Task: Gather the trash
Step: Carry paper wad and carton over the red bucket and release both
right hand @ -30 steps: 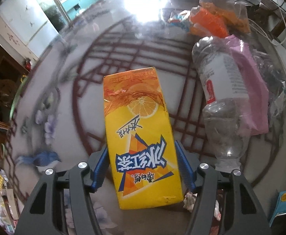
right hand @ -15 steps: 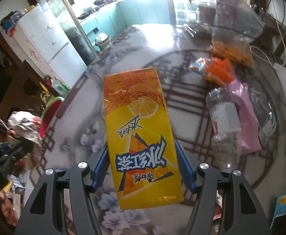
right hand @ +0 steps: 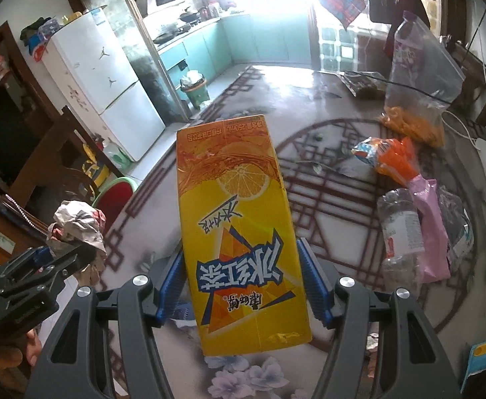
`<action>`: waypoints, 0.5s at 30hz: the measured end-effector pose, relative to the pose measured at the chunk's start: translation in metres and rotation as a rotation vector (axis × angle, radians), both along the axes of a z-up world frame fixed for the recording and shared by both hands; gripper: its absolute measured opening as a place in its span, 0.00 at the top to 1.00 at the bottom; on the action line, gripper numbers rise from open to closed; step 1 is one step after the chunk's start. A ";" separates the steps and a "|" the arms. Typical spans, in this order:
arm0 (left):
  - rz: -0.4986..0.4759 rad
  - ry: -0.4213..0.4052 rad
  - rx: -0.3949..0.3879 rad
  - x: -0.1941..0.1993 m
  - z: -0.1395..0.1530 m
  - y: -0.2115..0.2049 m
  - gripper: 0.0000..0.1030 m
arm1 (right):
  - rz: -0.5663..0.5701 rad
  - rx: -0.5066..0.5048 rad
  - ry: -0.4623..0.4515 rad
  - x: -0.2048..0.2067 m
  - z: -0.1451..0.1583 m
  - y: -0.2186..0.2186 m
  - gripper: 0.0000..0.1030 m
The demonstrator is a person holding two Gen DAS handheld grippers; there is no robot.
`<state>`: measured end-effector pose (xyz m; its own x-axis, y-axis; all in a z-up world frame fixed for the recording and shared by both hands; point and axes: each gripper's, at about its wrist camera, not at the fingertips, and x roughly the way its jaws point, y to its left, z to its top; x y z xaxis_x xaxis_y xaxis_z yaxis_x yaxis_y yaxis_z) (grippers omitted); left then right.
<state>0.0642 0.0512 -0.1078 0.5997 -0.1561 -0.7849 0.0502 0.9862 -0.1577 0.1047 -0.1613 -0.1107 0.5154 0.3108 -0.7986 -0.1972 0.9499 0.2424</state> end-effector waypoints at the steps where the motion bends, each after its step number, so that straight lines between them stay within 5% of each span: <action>1: 0.000 0.000 -0.003 0.001 -0.001 0.004 0.54 | 0.000 -0.002 0.000 0.001 0.000 0.003 0.41; 15: -0.038 -0.018 -0.017 0.038 -0.002 0.117 0.53 | -0.057 -0.036 0.006 0.024 0.008 0.112 0.41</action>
<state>0.1026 0.1684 -0.1096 0.6071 -0.1918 -0.7711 0.0901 0.9808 -0.1730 0.1286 -0.0494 -0.1031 0.5269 0.2517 -0.8118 -0.1409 0.9678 0.2086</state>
